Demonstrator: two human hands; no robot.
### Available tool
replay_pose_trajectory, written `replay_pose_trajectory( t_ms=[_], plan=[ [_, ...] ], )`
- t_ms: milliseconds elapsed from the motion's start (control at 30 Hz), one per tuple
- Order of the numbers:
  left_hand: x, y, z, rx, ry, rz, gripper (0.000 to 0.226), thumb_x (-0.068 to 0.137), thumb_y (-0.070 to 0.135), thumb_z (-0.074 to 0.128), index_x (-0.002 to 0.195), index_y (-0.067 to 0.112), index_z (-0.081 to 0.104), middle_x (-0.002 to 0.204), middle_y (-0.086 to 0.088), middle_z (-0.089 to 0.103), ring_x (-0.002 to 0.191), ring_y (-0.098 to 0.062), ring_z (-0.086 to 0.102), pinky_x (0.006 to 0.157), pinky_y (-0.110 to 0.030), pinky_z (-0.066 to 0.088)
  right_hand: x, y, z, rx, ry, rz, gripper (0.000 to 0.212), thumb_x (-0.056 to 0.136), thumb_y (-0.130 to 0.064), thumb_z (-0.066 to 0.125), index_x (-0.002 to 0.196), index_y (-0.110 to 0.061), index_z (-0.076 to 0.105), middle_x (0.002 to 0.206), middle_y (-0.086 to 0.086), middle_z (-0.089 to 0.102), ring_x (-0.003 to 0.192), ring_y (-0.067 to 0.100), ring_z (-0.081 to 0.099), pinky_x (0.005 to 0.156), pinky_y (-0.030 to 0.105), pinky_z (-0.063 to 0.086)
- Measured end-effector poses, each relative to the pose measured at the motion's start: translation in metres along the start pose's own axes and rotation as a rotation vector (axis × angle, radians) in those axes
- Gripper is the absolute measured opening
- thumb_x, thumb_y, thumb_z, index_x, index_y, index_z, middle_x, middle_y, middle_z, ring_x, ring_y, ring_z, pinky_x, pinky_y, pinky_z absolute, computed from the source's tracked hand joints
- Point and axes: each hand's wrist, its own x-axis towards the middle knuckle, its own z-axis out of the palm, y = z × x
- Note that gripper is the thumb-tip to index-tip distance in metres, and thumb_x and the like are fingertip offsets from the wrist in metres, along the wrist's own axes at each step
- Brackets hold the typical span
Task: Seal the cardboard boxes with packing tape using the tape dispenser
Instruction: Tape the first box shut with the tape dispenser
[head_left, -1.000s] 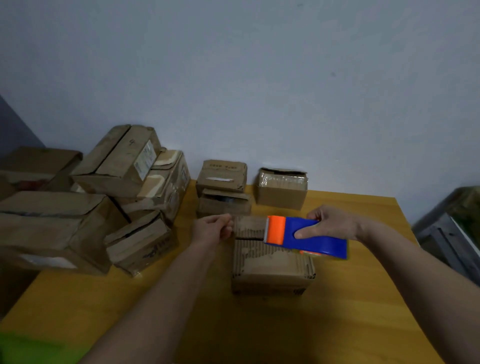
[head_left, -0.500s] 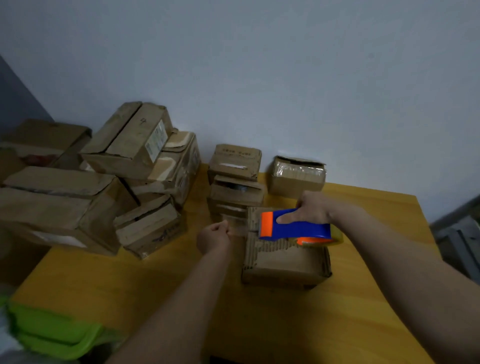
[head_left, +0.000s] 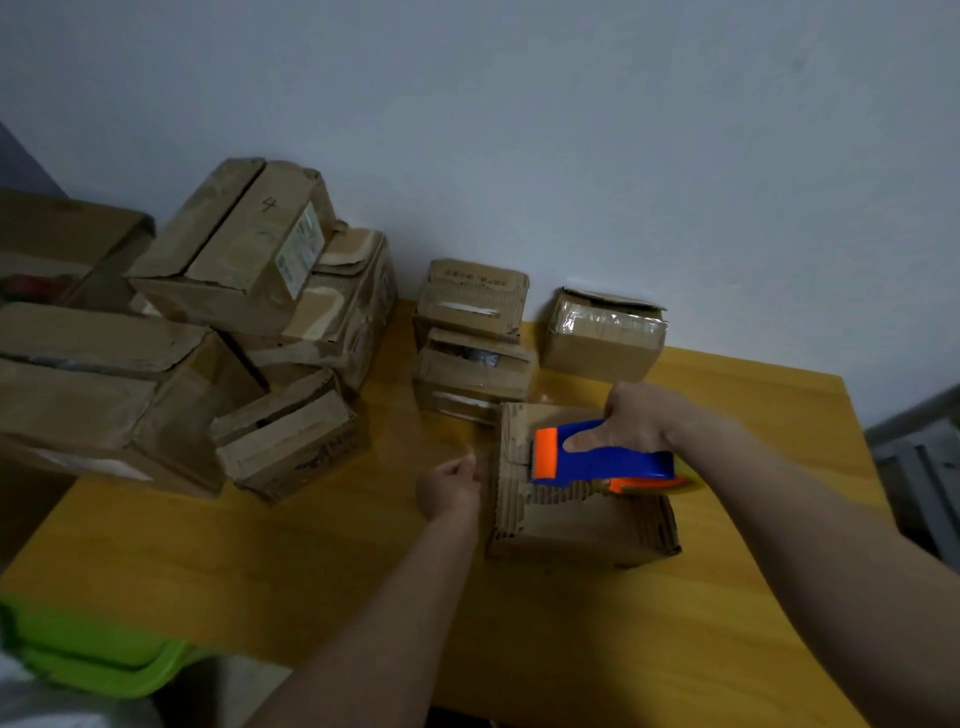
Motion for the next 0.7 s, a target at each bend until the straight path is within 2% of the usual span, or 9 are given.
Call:
replay_pose_trajectory(
  t_ms=[100,233,300,367,433,467,567,633,700],
  plan=[
    [0.003,-0.008,0.005,0.203,-0.030,0.060,0.024,0.094,0.031,0.061,0.106,0.015,0.073,0.103,-0.002,0.071,0.074,-0.011,0.055,0.062,-0.023,0.042,0.002,-0.002,0.000,-0.001,0.003,0.000,0.058,0.065,-0.078,0.060,0.077,-0.022,0.048,0.077,-0.003,0.059,0.070,0.013,0.056,0.053,0.025,0.036],
    [0.001,-0.007,0.013,0.469,-0.100,0.067,0.033,0.096,0.040,0.053,0.105,0.012,0.069,0.100,-0.003,0.068,0.078,-0.015,0.059,0.063,-0.029,0.047,0.005,-0.003,0.001,-0.011,0.002,-0.006,0.058,0.066,-0.078,0.060,0.076,-0.021,0.050,0.076,-0.001,0.061,0.069,0.014,0.057,0.053,0.025,0.037],
    [0.000,-0.003,0.010,0.545,-0.022,0.048,0.043,0.095,0.037,0.057,0.126,0.007,0.055,0.127,-0.010,0.059,0.105,-0.025,0.059,0.076,-0.032,0.049,0.004,-0.002,0.001,-0.015,0.003,-0.007,0.058,0.067,-0.078,0.059,0.076,-0.020,0.052,0.076,-0.001,0.061,0.069,0.014,0.057,0.052,0.025,0.037],
    [-0.007,-0.006,0.004,0.424,0.024,0.236,0.053,0.098,0.027,0.051,0.146,0.010,0.035,0.137,-0.003,0.051,0.122,-0.018,0.052,0.093,-0.031,0.047,0.005,-0.001,0.001,-0.016,-0.001,-0.009,0.059,0.067,-0.078,0.058,0.076,-0.020,0.052,0.075,-0.001,0.061,0.069,0.014,0.057,0.052,0.025,0.036],
    [-0.025,-0.016,0.003,0.370,-0.127,0.513,0.053,0.102,0.028,0.039,0.152,0.018,0.022,0.118,0.019,0.052,0.102,0.005,0.052,0.081,-0.018,0.047,0.006,-0.001,0.002,-0.019,0.006,-0.015,0.059,0.067,-0.078,0.058,0.077,-0.020,0.053,0.076,-0.001,0.062,0.070,0.014,0.058,0.053,0.025,0.037],
    [-0.034,-0.023,0.005,0.399,-0.242,0.579,0.056,0.103,0.033,0.035,0.154,0.020,0.015,0.121,0.020,0.049,0.100,0.008,0.050,0.082,-0.016,0.045,0.007,-0.001,0.002,-0.020,0.009,-0.015,0.059,0.067,-0.078,0.059,0.077,-0.020,0.053,0.076,-0.001,0.062,0.070,0.014,0.058,0.053,0.025,0.037],
    [-0.036,-0.034,0.008,0.506,-0.505,0.499,0.082,0.097,0.050,0.043,0.153,0.023,-0.011,0.159,-0.001,0.018,0.141,-0.017,0.028,0.110,-0.033,0.026,0.007,0.000,0.002,-0.023,-0.003,-0.013,0.060,0.066,-0.077,0.060,0.076,-0.019,0.053,0.074,0.000,0.061,0.068,0.015,0.058,0.053,0.025,0.036],
    [-0.024,-0.027,0.000,0.552,-0.635,0.327,0.109,0.080,0.065,0.060,0.152,0.028,-0.013,0.161,-0.002,0.011,0.145,-0.026,0.019,0.115,-0.045,0.023,0.006,0.001,0.001,-0.010,-0.019,-0.013,0.059,0.067,-0.076,0.060,0.076,-0.019,0.053,0.073,0.000,0.061,0.069,0.015,0.058,0.054,0.025,0.036],
    [-0.014,-0.015,-0.007,0.664,-0.672,0.343,0.136,0.059,0.073,0.072,0.149,0.031,-0.021,0.161,0.001,-0.006,0.148,-0.027,0.004,0.118,-0.050,0.014,0.007,0.002,0.000,0.010,-0.043,-0.015,0.058,0.068,-0.075,0.061,0.078,-0.018,0.053,0.075,0.001,0.062,0.072,0.016,0.059,0.056,0.025,0.038]
  ],
)
